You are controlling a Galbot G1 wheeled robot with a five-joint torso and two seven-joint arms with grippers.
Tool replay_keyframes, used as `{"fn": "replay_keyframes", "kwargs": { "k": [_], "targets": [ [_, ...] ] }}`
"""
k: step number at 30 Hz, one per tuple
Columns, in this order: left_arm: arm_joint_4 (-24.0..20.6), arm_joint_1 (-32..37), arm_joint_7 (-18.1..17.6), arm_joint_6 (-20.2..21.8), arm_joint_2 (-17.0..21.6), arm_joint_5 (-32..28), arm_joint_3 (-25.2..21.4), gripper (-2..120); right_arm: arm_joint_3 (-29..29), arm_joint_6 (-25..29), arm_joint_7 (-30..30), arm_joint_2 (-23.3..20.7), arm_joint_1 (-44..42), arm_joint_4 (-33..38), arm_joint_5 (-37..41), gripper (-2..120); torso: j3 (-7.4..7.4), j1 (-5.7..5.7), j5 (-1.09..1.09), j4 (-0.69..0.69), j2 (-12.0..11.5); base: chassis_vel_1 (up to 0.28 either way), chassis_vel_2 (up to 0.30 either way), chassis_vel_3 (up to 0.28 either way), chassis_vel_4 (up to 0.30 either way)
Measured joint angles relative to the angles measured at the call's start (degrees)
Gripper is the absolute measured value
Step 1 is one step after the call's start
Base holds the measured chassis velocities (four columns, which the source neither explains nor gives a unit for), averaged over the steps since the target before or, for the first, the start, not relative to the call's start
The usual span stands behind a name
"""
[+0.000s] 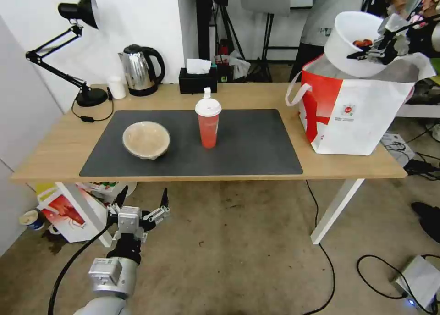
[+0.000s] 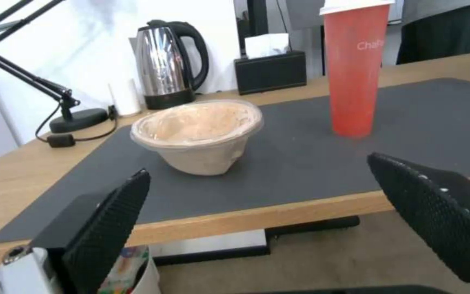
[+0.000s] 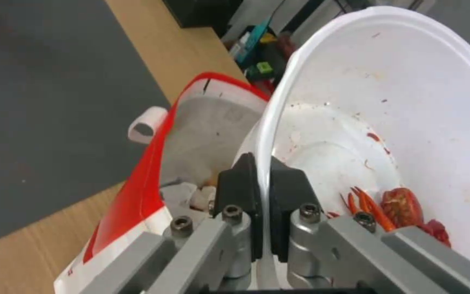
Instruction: Pick up the trash from the table and place it into the takeout bag.
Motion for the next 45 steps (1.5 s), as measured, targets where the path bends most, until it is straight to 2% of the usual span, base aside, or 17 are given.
{"fn": "replay_keyframes", "kwargs": {
  "k": [16,19,20,23,24,27,30,33,34,37,38,41,45],
  "targets": [
    [0.00,0.00,0.00,0.00,0.00,0.00,0.00,100,-1.68,-0.31,0.89,0.14,1.12,0.57,-0.62,1,0.00,0.00,0.00,0.01,0.00,0.000,0.000,0.000,0.000],
    [0.00,0.00,0.00,0.00,0.00,0.00,0.00,100,-3.08,-0.48,2.97,0.16,2.38,1.59,-1.76,18,0.00,0.00,-0.01,0.01,0.00,0.000,0.000,0.000,0.000],
    [0.00,0.00,0.00,0.00,0.00,0.00,0.00,100,-3.08,-0.48,2.97,0.16,2.38,1.59,-1.76,18,0.00,0.00,-0.01,0.01,0.00,0.000,0.000,0.000,0.000],
    [0.00,0.00,0.00,0.00,0.00,0.00,0.00,100,-3.21,-0.64,3.47,0.08,2.57,1.73,-2.11,30,0.00,0.00,-0.01,0.01,0.00,0.000,0.000,0.000,0.000],
    [0.00,0.00,0.00,0.00,0.00,0.00,0.00,100,-3.21,-0.64,3.47,0.08,2.57,1.73,-2.11,30,0.00,0.00,-0.01,0.01,0.00,0.000,0.000,0.000,0.000],
    [0.00,0.00,0.00,0.00,0.00,0.00,0.00,100,-3.21,-0.70,4.07,-0.05,2.48,1.97,-2.15,45,0.00,0.00,-0.01,0.01,0.00,0.000,0.000,0.000,0.000],
    [0.00,0.00,0.00,0.00,0.00,0.00,0.00,100,-3.21,-0.68,4.64,-0.05,2.25,2.17,-2.19,52,0.00,0.00,-0.01,0.01,0.00,0.000,0.000,0.000,0.000],
    [0.00,0.00,0.00,0.00,0.00,0.00,0.00,100,-3.23,-0.66,4.81,-0.05,2.12,2.29,-2.21,67,0.00,0.00,-0.01,0.01,0.00,0.000,0.000,0.000,0.000],
    [0.00,0.00,0.00,0.00,0.00,0.00,0.00,100,-3.23,-0.66,4.81,-0.05,2.12,2.29,-2.21,67,0.00,0.00,-0.01,0.01,0.00,0.000,0.000,0.000,0.000],
    [0.00,0.00,0.00,0.00,0.00,0.00,0.00,100,-3.43,-0.61,4.94,-0.23,2.02,2.89,-2.17,82,0.00,0.00,-0.01,0.01,0.00,0.000,0.000,0.000,0.000],
    [0.00,0.00,0.00,0.00,0.00,0.00,0.00,100,-3.43,-0.61,4.94,-0.23,2.02,2.89,-2.17,82,0.00,0.00,-0.01,0.01,0.00,0.000,0.000,0.000,0.000],
    [0.00,0.00,0.00,0.00,0.00,0.00,0.00,100,-3.28,-0.27,5.67,-0.51,2.00,3.97,-1.02,96,0.00,0.00,-0.01,0.00,0.00,0.000,0.000,0.000,0.000],
    [0.00,0.00,0.00,0.00,0.00,0.00,0.00,100,-2.22,-0.03,6.10,-0.61,1.80,7.50,2.46,100,0.00,0.00,-0.01,0.00,0.00,0.000,0.000,0.000,0.000]
  ]
}}
